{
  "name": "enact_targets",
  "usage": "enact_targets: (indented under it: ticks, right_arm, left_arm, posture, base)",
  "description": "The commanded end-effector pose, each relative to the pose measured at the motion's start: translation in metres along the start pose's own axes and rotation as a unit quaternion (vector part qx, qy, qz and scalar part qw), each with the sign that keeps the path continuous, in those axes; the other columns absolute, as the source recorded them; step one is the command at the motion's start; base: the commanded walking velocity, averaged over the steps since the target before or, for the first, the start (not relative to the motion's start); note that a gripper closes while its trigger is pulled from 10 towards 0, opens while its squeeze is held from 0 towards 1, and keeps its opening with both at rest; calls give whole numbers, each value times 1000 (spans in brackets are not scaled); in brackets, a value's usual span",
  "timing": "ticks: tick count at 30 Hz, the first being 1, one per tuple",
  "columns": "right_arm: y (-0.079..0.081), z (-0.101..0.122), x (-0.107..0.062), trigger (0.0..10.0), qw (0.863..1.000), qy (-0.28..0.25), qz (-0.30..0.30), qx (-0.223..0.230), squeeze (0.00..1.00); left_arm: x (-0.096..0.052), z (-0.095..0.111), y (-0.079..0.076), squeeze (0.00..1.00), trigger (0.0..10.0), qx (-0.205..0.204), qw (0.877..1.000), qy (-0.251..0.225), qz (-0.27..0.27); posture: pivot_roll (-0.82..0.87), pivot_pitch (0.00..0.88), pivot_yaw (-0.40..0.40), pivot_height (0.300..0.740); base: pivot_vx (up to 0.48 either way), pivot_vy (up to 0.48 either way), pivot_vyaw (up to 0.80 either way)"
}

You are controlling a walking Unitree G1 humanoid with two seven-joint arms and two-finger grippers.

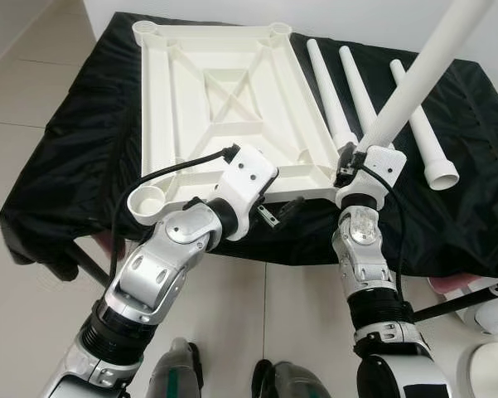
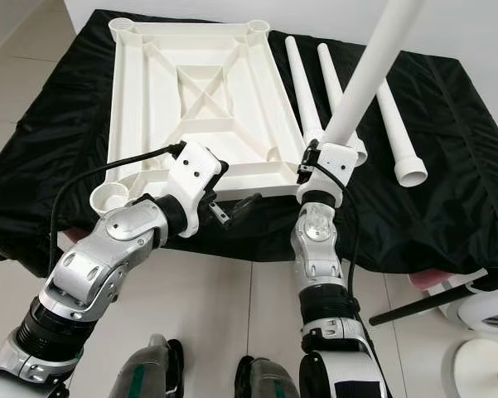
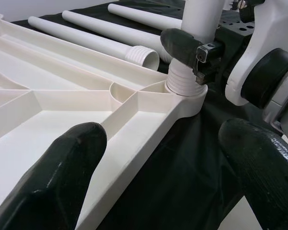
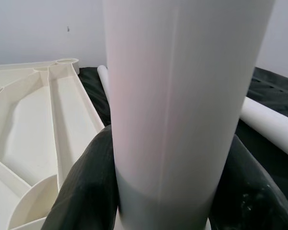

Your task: Building children table

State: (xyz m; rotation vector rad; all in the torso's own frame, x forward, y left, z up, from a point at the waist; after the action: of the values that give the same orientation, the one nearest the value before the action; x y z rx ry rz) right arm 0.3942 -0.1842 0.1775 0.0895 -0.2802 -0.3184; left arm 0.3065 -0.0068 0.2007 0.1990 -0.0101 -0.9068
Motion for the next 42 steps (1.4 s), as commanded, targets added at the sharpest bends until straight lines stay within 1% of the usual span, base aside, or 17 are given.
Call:
enact_targets:
  ticks: [1,4,7,18,19,20,21,27,28,35,37,38,39,42]
  right_arm:
    - [-31,-26,-5,10000,997,52,-52,-7,0]
    - [-35,-26,-4,10000,997,52,-56,-14,0]
    - [-36,-26,-3,10000,997,53,-58,-9,0]
    - [-31,-24,2,10000,998,52,-37,-13,0]
    - [-28,-23,3,10000,998,50,-29,-9,427]
    - [-27,-23,3,10000,998,49,-23,-6,427]
    - [-25,-21,3,10000,999,45,-18,-8,1000]
    - [-17,-16,4,10000,999,34,7,-2,1000]
    - [-15,-15,5,10000,999,32,14,-1,0]
    - [-7,-10,8,10000,998,24,50,4,0]
    - [2,-10,10,10000,995,27,98,6,0]
    - [2,-10,10,10000,995,27,98,6,0]
    - [7,-11,11,10000,990,34,137,6,0]
    - [8,-12,12,10000,988,38,151,8,0]
  left_arm:
    - [-1,2,-5,0,10000,-3,1000,-6,-13]
    - [-1,2,-5,0,10000,-3,1000,-6,-13]
    - [-1,2,-4,0,10000,-3,1000,-5,-12]
    - [-2,2,-4,0,10000,-4,1000,-4,-10]
    - [-2,2,-3,0,10000,-4,1000,-4,-9]
    - [-2,2,-3,0,10000,-4,1000,-4,-9]
    - [-2,2,-3,0,10000,-4,1000,-4,-8]
    - [-3,2,-3,0,10000,-5,1000,-4,-6]
    - [-2,2,-3,0,10000,-5,1000,-5,-6]
    - [-2,2,-4,0,10000,-7,1000,-6,-6]
    - [-2,2,-4,0,10000,-7,1000,-6,-6]
    - [-2,2,-4,0,10000,-7,1000,-6,-6]
    - [-2,3,-4,0,10000,-7,1000,-6,-7]
    - [-2,3,-4,0,10000,-6,1000,-6,-7]
  posture:
    - [111,92,-59,740]
    - [112,93,-59,740]
    - [112,94,-59,740]
    - [116,99,-61,740]
    - [117,99,-62,740]
    - [118,99,-62,740]
    - [118,99,-62,740]
    - [118,99,-63,740]
    - [119,99,-66,740]
    - [117,98,-66,740]
    - [114,100,-66,740]
    - [114,100,-66,740]
    - [112,102,-67,740]
    - [112,102,-67,740]
  base:
    - [0,0,0]
    - [0,0,0]
    - [0,0,0]
    - [0,0,0]
    - [0,0,0]
    - [0,0,0]
    - [0,0,0]
    - [0,0,0]
    - [0,0,0]
    - [0,0,0]
    - [0,0,0]
    - [0,0,0]
    - [0,0,0]
    - [0,0,0]
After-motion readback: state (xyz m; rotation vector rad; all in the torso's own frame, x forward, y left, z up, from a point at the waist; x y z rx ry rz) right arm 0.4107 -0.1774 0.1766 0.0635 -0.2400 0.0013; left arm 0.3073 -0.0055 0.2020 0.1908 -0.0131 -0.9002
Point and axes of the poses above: a point about 5 cm out from each wrist's last joint towards the gripper, its own x axis pointing out of the wrist towards the gripper, its own z axis along the axis of the wrist's last joint, y = z × x, the point moved 6 cm from there along x, pointing out of the wrist towards the gripper
